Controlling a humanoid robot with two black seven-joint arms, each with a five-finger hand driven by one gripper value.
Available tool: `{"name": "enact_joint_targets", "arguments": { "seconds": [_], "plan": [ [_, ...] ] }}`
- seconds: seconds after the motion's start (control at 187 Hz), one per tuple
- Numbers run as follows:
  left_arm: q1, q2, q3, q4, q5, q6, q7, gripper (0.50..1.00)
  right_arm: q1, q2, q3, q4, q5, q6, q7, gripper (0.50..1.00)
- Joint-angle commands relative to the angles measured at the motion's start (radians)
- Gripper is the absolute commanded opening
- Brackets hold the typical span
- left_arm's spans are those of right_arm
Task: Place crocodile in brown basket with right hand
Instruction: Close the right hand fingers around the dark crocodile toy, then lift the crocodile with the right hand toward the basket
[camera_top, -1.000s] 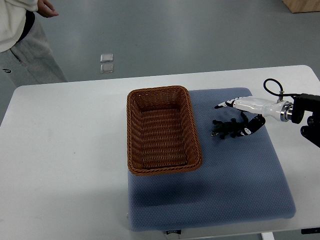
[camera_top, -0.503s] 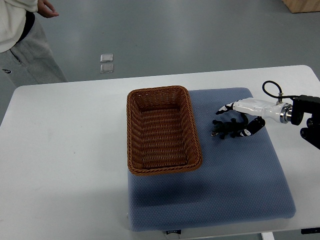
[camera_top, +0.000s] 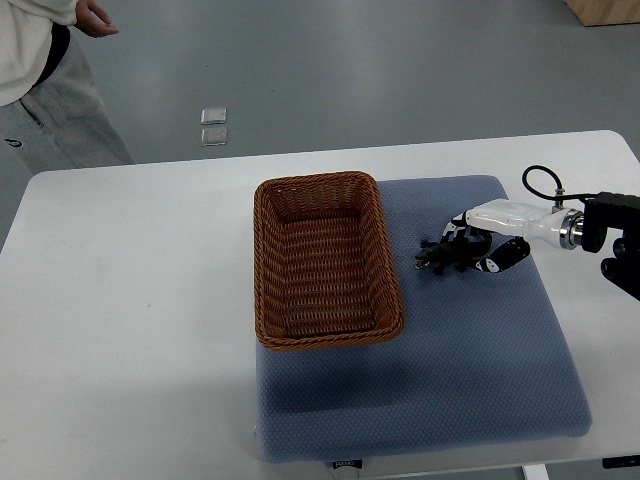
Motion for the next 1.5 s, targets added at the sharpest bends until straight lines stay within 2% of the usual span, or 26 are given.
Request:
{"name": "enact_joint_targets", "arguments": {
  "seconds": [0.0, 0.882, 1.128, 1.299, 1.492],
  "plan": [
    [0.0, 0.0, 0.0, 0.0, 0.0, 0.0, 0.001, 1.0, 0.002, 0.0, 0.001, 0.001, 0.0, -0.001, 0.0, 0.55],
    [0.0, 0.0, 0.0, 0.0, 0.0, 0.0, 0.001, 1.0, 0.024, -0.002, 0.023, 0.001, 0.014, 0.014, 0.0, 0.552],
    [0.0, 0.0, 0.0, 0.0, 0.0, 0.0, 0.001, 1.0, 0.039, -0.002, 0.036, 0.001, 0.02, 0.069, 0.0, 0.552],
    [0.0, 0.0, 0.0, 0.0, 0.0, 0.0, 0.001, 1.0, 0.042, -0.002, 0.112, 0.001, 0.024, 0.157, 0.0, 0.556],
    [0.0, 0.0, 0.0, 0.0, 0.0, 0.0, 0.001, 1.0, 0.045, -0.002, 0.119, 0.001, 0.026, 0.169, 0.0, 0.558]
  ]
}}
